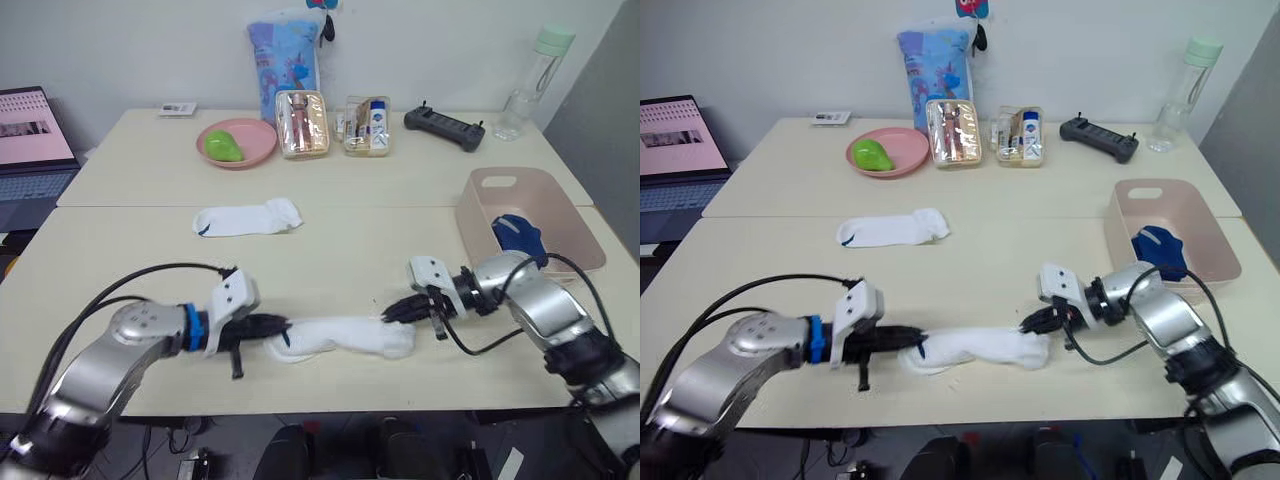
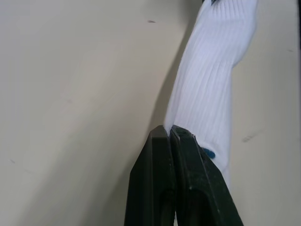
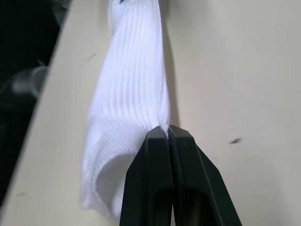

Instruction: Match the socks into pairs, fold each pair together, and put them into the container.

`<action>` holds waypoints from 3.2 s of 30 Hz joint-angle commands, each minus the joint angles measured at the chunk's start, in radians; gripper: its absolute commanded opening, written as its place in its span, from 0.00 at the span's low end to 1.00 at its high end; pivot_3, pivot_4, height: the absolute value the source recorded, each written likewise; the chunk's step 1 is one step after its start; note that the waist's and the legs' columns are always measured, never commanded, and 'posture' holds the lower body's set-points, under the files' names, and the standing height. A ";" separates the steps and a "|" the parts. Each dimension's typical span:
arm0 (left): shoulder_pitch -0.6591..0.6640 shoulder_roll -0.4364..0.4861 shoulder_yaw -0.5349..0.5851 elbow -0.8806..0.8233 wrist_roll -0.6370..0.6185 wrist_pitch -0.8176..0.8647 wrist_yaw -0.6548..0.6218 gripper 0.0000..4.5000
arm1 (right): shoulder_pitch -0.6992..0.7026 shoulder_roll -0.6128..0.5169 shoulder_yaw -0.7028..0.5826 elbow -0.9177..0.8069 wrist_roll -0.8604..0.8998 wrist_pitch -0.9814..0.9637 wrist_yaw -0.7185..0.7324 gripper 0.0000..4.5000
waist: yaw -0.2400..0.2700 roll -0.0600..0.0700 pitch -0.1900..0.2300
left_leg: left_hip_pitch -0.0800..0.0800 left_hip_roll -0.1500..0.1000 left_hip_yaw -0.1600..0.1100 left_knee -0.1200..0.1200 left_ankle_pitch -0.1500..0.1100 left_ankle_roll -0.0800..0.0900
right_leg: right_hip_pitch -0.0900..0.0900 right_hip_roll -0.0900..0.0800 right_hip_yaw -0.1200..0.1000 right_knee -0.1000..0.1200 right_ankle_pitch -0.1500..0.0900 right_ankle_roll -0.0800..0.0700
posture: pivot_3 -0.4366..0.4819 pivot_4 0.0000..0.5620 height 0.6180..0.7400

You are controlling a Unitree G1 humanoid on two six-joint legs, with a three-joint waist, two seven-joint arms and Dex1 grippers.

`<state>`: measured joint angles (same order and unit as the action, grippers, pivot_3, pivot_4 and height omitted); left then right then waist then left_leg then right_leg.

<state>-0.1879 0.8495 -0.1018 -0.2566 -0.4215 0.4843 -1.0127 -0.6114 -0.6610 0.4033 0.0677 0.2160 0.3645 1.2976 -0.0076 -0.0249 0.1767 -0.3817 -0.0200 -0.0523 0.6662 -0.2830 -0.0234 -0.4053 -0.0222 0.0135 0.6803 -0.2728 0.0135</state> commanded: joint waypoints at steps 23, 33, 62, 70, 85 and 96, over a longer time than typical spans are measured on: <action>-0.121 -0.131 0.047 0.245 0.244 -0.367 0.094 0.50 | -0.040 0.088 -0.191 0.126 -0.081 -0.280 -0.166 0.46 | -0.001 0.000 0.000 | -0.001 0.001 0.001 0.000 0.000 0.000 | -0.001 0.000 0.001 0.000 0.000 0.000 | 0.48 0.27 1.00; 0.000 -0.308 0.005 0.094 0.219 -0.384 0.178 0.22 | 0.189 0.253 -0.092 -0.116 -0.105 -0.239 -0.316 0.17 | 0.001 0.000 -0.001 | -0.001 0.000 0.000 0.001 0.000 0.000 | 0.000 -0.001 0.001 0.000 0.000 0.000 | 0.48 0.27 1.00; 0.211 -0.249 0.148 0.099 0.065 -0.303 0.141 0.01 | 0.371 0.050 -0.246 -0.170 0.013 -0.172 -0.281 0.00 | 0.000 0.003 -0.011 | 0.011 0.000 0.001 -0.002 0.000 0.000 | 0.011 -0.001 0.001 -0.001 -0.001 0.000 | 0.48 0.27 1.00; 0.261 -0.165 0.295 -0.068 -0.125 -0.052 0.157 0.14 | 0.307 0.037 -0.303 -0.190 0.077 -0.015 -0.318 0.28 | 0.000 0.002 -0.010 | 0.012 0.001 0.000 -0.003 0.000 0.000 | 0.012 -0.001 0.001 -0.002 -0.002 0.000 | 0.48 0.27 1.00; 0.232 -0.246 0.171 0.002 -0.043 0.051 0.259 0.87 | 0.278 0.071 -0.224 -0.077 0.029 0.026 -0.315 0.76 | 0.001 0.002 -0.010 | 0.012 0.001 0.000 -0.003 -0.001 0.000 | 0.013 -0.001 0.001 -0.002 -0.002 0.000 | 0.48 0.27 1.00; 0.268 -0.237 0.200 -0.031 -0.082 0.074 0.229 0.21 | 0.283 0.050 -0.234 -0.116 0.066 0.080 -0.273 0.00 | 0.001 0.002 -0.010 | 0.012 0.001 0.000 -0.003 -0.001 0.000 | 0.013 -0.001 0.001 -0.003 -0.002 -0.001 | 0.48 0.27 1.00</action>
<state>0.0737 0.6056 0.0798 -0.2625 -0.4884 0.5592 -0.7756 -0.3194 -0.6010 0.1881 -0.0028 0.2594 0.4385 1.0084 -0.0069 -0.0232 0.1666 -0.3697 -0.0195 -0.0524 0.6630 -0.2835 -0.0232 -0.3928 -0.0229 0.0144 0.6776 -0.2747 0.0130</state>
